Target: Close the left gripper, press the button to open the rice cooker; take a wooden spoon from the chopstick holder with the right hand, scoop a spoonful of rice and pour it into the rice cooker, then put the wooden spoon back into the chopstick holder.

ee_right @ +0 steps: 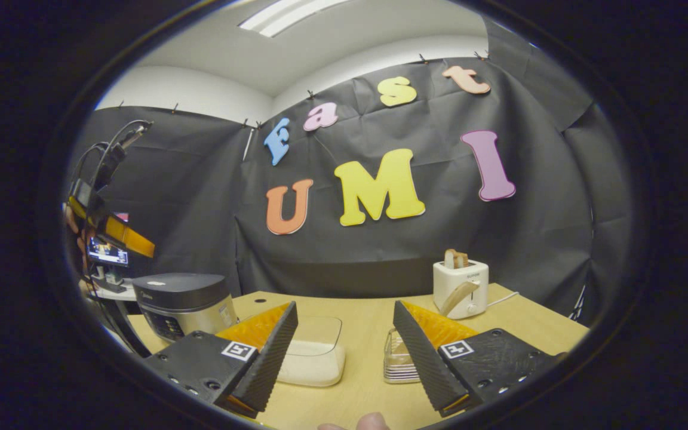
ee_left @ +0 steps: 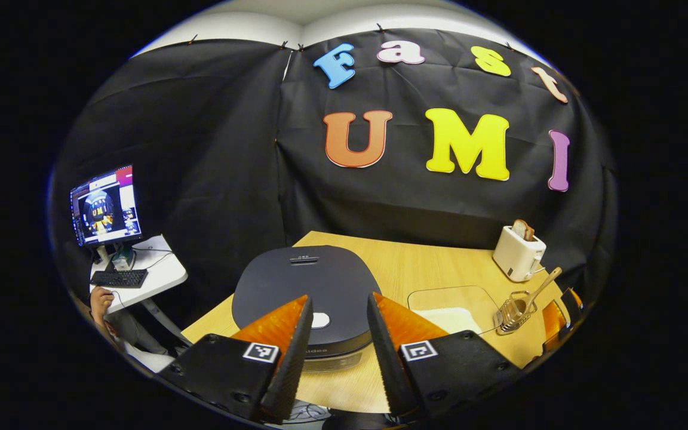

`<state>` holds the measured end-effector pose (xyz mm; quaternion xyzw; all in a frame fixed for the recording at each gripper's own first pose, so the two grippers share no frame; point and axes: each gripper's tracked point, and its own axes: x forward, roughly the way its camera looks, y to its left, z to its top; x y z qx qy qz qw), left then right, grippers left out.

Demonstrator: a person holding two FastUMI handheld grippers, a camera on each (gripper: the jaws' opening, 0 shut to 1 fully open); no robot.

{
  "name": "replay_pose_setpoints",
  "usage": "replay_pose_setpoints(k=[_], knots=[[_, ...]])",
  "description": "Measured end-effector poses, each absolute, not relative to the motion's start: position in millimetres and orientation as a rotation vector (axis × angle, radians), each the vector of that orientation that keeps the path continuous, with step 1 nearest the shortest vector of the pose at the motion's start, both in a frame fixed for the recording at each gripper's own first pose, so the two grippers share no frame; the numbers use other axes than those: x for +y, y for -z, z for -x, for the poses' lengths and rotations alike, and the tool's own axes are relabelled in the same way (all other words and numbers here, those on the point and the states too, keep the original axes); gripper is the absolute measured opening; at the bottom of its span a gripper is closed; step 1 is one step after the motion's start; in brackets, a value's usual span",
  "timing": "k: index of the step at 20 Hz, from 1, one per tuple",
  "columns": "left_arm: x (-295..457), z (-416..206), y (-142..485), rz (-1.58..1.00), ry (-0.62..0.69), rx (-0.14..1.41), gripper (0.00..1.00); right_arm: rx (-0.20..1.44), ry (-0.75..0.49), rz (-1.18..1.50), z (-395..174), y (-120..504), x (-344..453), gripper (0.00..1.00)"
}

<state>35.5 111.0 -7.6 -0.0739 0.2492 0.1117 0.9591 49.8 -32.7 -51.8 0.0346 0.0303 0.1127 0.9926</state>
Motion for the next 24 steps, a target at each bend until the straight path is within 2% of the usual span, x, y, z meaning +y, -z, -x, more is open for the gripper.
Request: replay_pose_setpoints(k=[1, 3, 6, 8, 10, 11, 15, 16, 17, 23, 24], knots=[[112.1, -39.5, 8.7, 0.158, -0.222, 0.531, 0.47, 0.062, -0.230, -0.081, -48.6, 51.3, -35.3, 0.96], [114.7, -45.9, 16.6, 0.153, -0.211, 0.609, 0.36, 0.064, -0.232, -0.111, -47.5, 51.0, -42.3, 0.96], [101.1, -47.5, 27.9, 0.167, -0.134, 0.718, 0.30, 0.055, -0.227, -0.141, -48.6, 44.1, -50.0, 0.95], [104.7, -50.9, 34.2, 0.169, -0.135, 0.762, 0.25, 0.051, -0.221, -0.141, -49.6, 43.7, -53.0, 0.95], [112.7, -49.5, 39.8, 0.181, -0.165, 0.794, 0.16, 0.057, -0.226, -0.142, -49.3, 45.1, -52.4, 0.96], [118.4, -47.4, 44.1, 0.183, -0.182, 0.809, 0.08, 0.058, -0.226, -0.145, -49.8, 45.8, -52.7, 0.95], [129.7, -43.8, 58.9, 0.182, -0.221, 0.867, 0.04, 0.057, -0.218, -0.148, -50.9, 46.3, -55.0, 0.95], [135.0, -43.7, 62.1, 0.174, -0.236, 0.873, 0.04, 0.054, -0.217, -0.146, -51.6, 45.3, -55.8, 0.91], [140.6, -44.1, 64.5, 0.157, -0.247, 0.877, 0.03, 0.057, -0.217, -0.140, -51.9, 46.5, -56.6, 0.95], [144.6, -42.7, 84.1, 0.184, -0.269, 0.936, 0.03, 0.060, -0.187, -0.183, -56.9, 47.2, -71.1, 0.96], [143.0, -39.3, 83.8, 0.200, -0.280, 0.937, 0.03, 0.060, -0.187, -0.181, -57.3, 47.4, -71.4, 0.92]])
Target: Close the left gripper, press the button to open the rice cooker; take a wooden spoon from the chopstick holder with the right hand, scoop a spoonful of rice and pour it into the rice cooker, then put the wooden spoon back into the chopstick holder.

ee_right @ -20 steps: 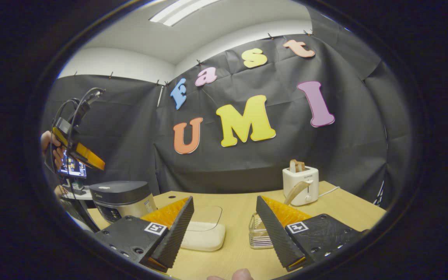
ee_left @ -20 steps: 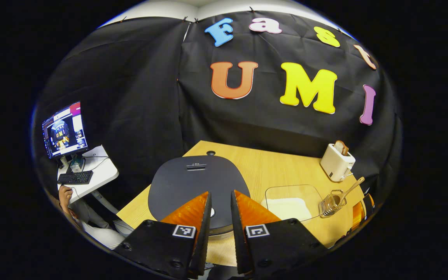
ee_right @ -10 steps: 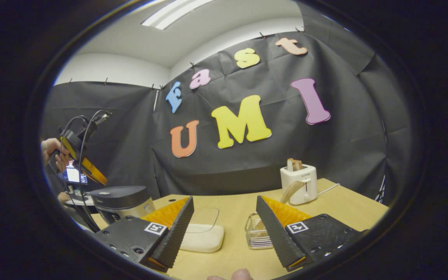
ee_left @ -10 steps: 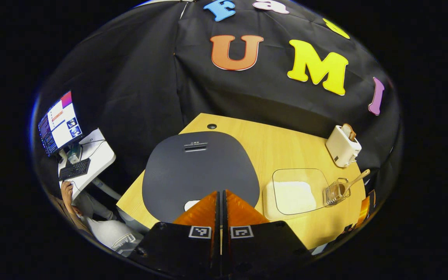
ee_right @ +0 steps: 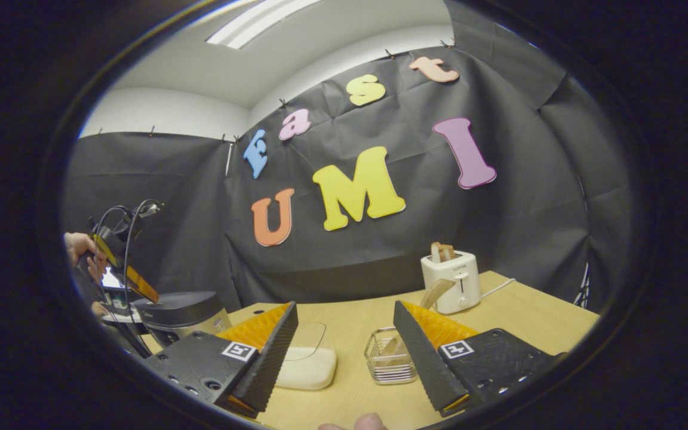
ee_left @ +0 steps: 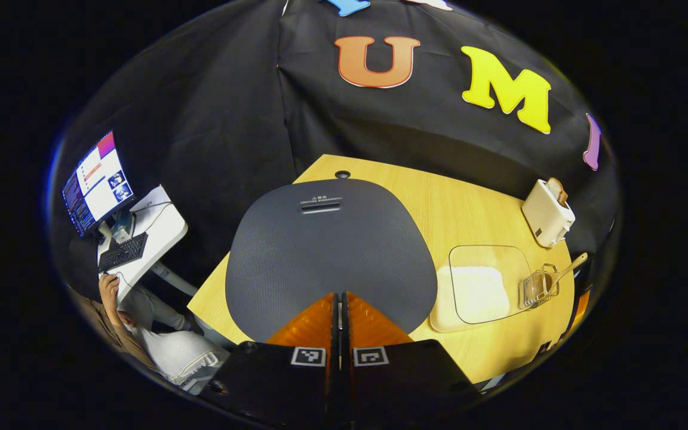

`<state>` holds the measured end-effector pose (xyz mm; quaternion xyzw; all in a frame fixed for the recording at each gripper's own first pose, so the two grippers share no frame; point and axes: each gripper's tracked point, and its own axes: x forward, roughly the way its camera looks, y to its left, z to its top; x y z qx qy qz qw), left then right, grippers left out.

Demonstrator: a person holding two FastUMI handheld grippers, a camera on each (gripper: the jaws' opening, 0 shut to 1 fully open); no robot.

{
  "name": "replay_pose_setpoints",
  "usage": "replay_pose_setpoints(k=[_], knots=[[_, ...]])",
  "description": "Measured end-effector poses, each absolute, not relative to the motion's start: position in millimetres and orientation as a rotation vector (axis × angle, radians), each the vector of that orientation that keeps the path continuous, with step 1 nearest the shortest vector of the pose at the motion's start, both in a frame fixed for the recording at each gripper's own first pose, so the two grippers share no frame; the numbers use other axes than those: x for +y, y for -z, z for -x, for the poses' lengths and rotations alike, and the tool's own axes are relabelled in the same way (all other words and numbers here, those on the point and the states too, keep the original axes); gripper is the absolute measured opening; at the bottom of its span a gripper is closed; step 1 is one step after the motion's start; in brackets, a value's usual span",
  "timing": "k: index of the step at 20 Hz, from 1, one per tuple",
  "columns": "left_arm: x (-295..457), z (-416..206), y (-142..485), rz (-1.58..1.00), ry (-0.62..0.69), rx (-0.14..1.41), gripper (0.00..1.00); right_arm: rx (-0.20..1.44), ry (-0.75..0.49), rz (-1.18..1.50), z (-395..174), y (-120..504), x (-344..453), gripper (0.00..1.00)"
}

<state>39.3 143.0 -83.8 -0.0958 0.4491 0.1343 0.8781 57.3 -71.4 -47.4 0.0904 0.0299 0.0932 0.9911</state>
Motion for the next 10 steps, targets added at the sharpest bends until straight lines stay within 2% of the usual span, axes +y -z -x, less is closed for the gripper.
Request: replay_pose_setpoints(k=[1, 10], knots=[[142.5, -40.1, 85.2, 0.196, -0.282, 0.930, 0.04, 0.058, -0.190, -0.184, -56.7, 48.0, -70.0, 0.96], [143.6, -40.7, 86.3, 0.145, -0.281, 0.894, 0.04, 0.075, -0.201, -0.176, -55.4, 54.5, -58.8, 0.96]])
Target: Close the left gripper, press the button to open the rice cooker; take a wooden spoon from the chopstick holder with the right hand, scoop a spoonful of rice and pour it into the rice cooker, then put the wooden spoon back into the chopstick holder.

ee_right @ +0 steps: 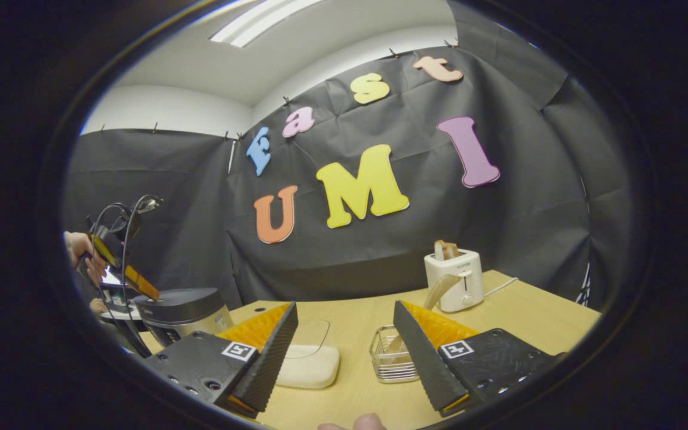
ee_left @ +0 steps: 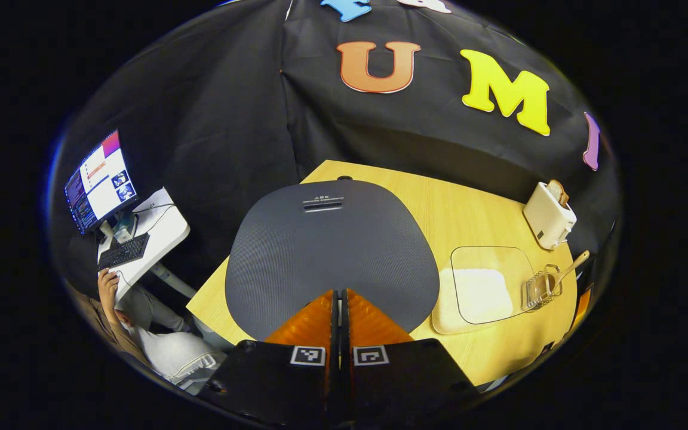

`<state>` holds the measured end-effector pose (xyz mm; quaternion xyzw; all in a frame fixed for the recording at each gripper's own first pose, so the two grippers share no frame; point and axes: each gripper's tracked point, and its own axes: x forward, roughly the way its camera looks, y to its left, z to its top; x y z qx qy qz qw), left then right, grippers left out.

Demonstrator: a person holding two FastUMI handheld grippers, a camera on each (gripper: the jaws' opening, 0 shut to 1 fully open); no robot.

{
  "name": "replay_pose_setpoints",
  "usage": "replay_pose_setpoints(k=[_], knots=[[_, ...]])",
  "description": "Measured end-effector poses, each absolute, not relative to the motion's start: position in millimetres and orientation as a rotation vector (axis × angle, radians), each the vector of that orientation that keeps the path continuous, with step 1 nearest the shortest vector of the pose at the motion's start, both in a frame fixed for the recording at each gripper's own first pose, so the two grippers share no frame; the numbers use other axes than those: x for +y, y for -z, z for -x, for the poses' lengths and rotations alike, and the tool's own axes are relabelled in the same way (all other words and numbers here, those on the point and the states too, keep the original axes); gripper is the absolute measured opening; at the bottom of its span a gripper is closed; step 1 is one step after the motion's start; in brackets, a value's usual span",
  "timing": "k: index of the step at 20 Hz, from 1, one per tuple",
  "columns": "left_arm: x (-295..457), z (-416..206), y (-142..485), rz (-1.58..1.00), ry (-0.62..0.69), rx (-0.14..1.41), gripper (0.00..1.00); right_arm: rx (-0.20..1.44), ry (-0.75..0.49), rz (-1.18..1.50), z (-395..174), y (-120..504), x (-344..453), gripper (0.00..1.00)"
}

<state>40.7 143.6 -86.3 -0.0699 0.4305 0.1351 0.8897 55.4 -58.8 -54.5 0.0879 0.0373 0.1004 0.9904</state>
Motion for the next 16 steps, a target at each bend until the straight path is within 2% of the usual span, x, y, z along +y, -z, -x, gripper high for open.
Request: replay_pose_setpoints(k=[4, 5, 6, 7, 8, 9, 10, 11, 12, 14, 16], knots=[[144.6, -46.2, 73.6, 0.086, -0.309, 0.857, 0.03, 0.058, -0.191, -0.152, -53.6, 48.5, -61.8, 0.96], [146.8, -47.9, 64.6, 0.074, -0.316, 0.818, 0.04, 0.057, -0.191, -0.153, -52.6, 48.7, -61.1, 0.96], [150.1, -54.0, 51.2, 0.061, -0.325, 0.772, 0.04, 0.056, -0.192, -0.158, -52.3, 47.4, -61.2, 0.91], [153.7, -60.0, 34.9, 0.042, -0.336, 0.712, 0.04, 0.053, -0.192, -0.161, -51.6, 46.0, -62.4, 0.95], [158.4, -64.8, 16.9, 0.021, -0.348, 0.650, 0.04, 0.050, -0.189, -0.163, -51.9, 44.6, -63.3, 0.95], [161.9, -70.3, -2.4, -0.002, -0.365, 0.583, 0.11, 0.048, -0.186, -0.163, -51.3, 43.8, -63.9, 0.91], [162.5, -73.7, -23.8, -0.016, -0.374, 0.523, 0.18, 0.047, -0.188, -0.164, -51.1, 42.9, -63.8, 0.95], [162.8, -77.4, -43.8, -0.026, -0.385, 0.454, 0.34, 0.044, -0.188, -0.165, -50.4, 42.3, -63.3, 0.95], [161.4, -81.2, -61.9, -0.043, -0.378, 0.393, 0.59, 0.042, -0.189, -0.162, -50.1, 41.2, -62.9, 0.95], [151.9, -83.5, -82.6, -0.062, -0.362, 0.314, 0.70, 0.033, -0.184, -0.153, -48.1, 37.8, -64.5, 0.95], [145.5, -83.2, -94.2, -0.095, -0.353, 0.250, 1.00, 0.020, -0.177, -0.148, -47.8, 34.5, -66.3, 0.95]])
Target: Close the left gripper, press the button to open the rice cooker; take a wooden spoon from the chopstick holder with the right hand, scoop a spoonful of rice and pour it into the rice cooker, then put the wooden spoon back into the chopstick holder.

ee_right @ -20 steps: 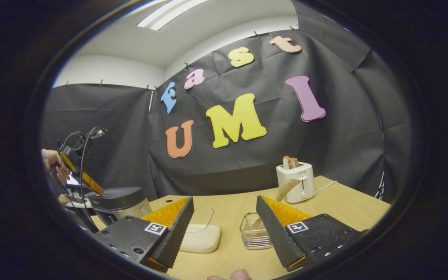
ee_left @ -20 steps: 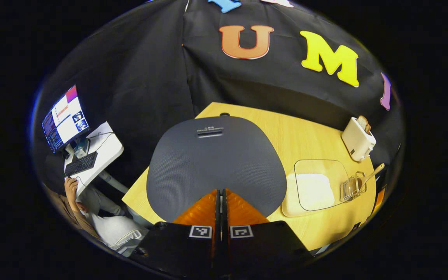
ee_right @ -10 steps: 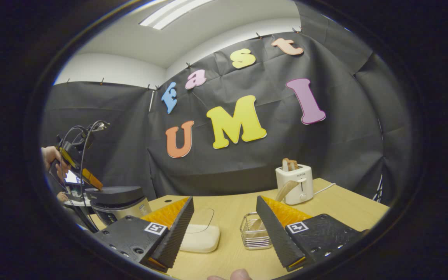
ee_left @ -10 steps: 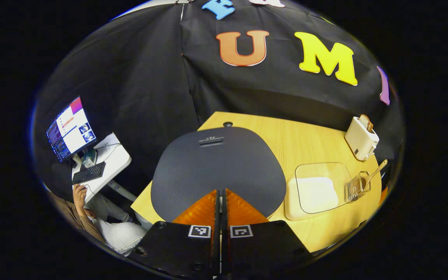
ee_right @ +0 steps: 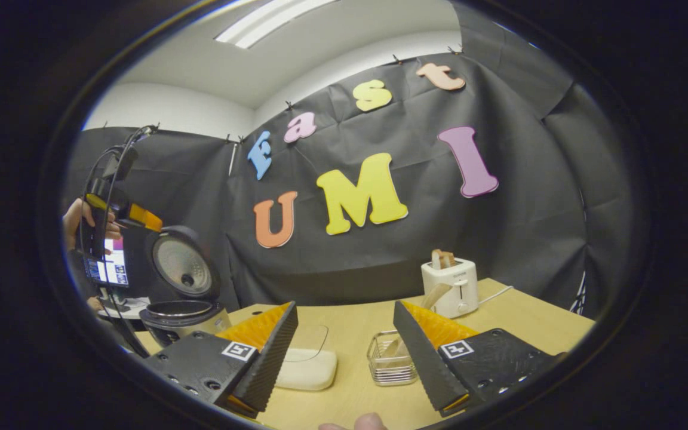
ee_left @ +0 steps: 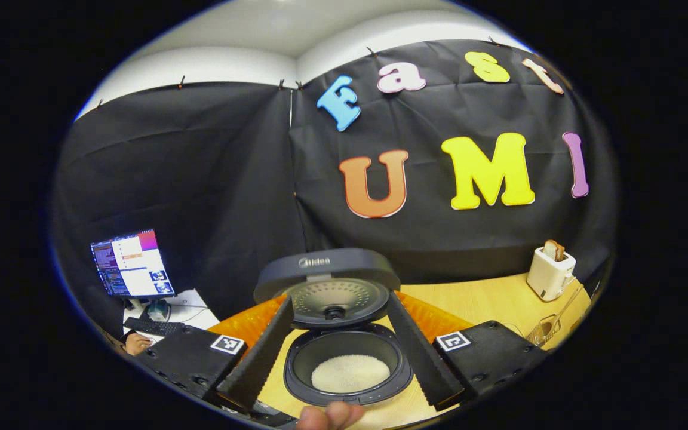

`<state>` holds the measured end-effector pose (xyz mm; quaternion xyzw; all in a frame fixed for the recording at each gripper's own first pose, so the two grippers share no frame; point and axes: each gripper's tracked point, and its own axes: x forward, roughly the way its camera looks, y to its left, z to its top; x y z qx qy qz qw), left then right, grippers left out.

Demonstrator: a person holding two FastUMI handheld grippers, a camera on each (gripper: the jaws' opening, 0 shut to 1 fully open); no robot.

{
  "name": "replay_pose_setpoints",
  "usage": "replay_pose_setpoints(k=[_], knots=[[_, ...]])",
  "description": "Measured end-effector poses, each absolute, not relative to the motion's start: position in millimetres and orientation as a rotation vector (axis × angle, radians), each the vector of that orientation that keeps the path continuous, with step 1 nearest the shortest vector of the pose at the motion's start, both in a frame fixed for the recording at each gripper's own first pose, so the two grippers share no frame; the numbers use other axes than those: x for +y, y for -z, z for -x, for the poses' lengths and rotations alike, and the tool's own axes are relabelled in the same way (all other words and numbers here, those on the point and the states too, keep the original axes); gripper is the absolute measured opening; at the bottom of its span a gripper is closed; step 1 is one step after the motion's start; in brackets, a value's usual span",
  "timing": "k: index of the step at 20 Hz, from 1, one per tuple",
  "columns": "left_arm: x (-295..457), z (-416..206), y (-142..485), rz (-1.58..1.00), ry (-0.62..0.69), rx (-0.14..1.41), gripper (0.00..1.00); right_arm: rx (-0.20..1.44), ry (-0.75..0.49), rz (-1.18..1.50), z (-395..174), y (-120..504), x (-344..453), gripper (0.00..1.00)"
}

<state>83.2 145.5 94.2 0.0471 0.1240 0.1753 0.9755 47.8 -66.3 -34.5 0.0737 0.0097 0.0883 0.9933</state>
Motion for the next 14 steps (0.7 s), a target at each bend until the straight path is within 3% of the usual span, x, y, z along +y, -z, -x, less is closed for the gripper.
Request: replay_pose_setpoints(k=[4, 9, 10, 11, 13, 14], knots=[[129.7, -74.5, -92.3, -0.121, -0.338, 0.162, 0.95, 0.036, -0.167, -0.127, -48.4, 38.8, -68.7, 0.96], [118.1, -62.6, -62.7, -0.076, -0.307, 0.141, 0.98, 0.032, -0.111, -0.091, -41.5, 32.9, -87.0, 0.96], [110.4, -60.8, -51.7, -0.040, -0.292, 0.146, 0.98, 0.033, -0.096, -0.080, -40.3, 31.1, -92.5, 0.91], [103.4, -58.7, -41.7, 0.001, -0.276, 0.150, 0.98, 0.033, -0.080, -0.068, -39.6, 31.0, -98.1, 0.95], [96.9, -56.4, -25.1, 0.049, -0.263, 0.141, 0.99, 0.037, -0.056, -0.030, -42.2, 31.7, -108.1, 0.95], [96.6, -56.0, -13.9, 0.059, -0.262, 0.144, 0.99, 0.050, -0.045, -0.011, -43.2, 35.3, -113.7, 0.91]])
